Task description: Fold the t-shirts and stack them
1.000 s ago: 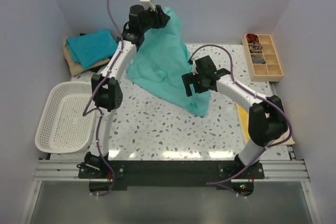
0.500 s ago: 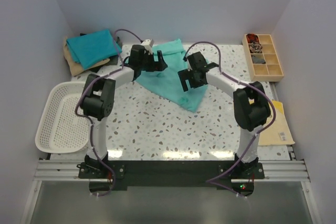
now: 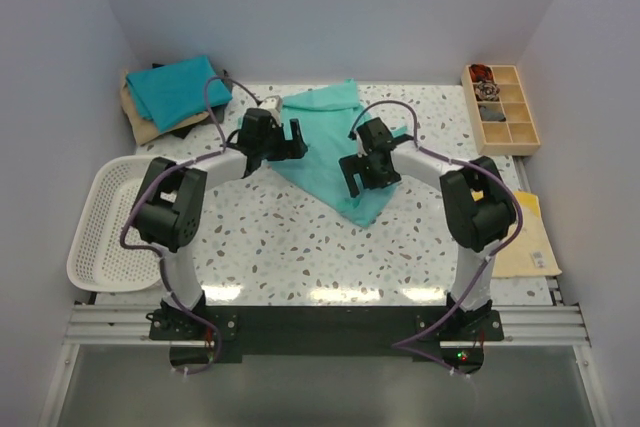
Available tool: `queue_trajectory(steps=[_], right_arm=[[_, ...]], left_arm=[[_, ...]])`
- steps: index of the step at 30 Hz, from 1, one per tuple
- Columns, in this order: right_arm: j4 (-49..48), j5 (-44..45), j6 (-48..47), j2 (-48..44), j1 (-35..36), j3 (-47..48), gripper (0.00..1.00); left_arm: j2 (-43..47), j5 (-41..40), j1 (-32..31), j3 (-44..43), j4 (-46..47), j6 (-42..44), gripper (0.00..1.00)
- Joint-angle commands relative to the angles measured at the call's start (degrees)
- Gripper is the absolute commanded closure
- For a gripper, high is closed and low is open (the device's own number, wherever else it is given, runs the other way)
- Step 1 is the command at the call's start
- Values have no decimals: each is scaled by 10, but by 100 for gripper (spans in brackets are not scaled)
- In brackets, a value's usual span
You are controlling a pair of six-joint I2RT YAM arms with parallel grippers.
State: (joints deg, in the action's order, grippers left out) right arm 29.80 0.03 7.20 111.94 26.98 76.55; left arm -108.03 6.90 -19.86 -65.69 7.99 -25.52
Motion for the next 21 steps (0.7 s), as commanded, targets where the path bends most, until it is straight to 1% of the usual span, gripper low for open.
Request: queue_trajectory(steps=[1,3,5,6,7,8,12,14,17,20,21], right_arm=[[52,-53,24,-33,40,-76,1],[66,-64,20,-36,75,-90,1],[72,-86,18,-39,104,-110,1],[74,-90,19,-38,139,-113,1],[80,-97,20,-38,157,-119,1],[81,-115,21,-38,195,-120,1],[64,-172,26,-39,270,-121,1],[66,-178,24,-37,312,-104,1],[84,-176,12,-30,356,-65,1],[97,-159,-8,-38,384,-33,1],[107,-141,-11,-44,387,-26,1]], left_arm=[[-45,-32,0,-33,-45,-15,0],[-72,-36,1,-48,-54,-14,0],[-104,-34,1,-80,-68,-9,0],[-116,-29,1,-94,-74,-2,0],[-127,-24,1,-128,-89,1,0],[-151,-22,0,-146,-107,6,0],[-194,25,0,-226,-126,31,0],[-212,49,1,-273,-129,43,0],[-235,101,1,-340,-139,61,0],[-262,182,1,-396,-126,67,0],[-271,249,1,-406,-113,61,0]])
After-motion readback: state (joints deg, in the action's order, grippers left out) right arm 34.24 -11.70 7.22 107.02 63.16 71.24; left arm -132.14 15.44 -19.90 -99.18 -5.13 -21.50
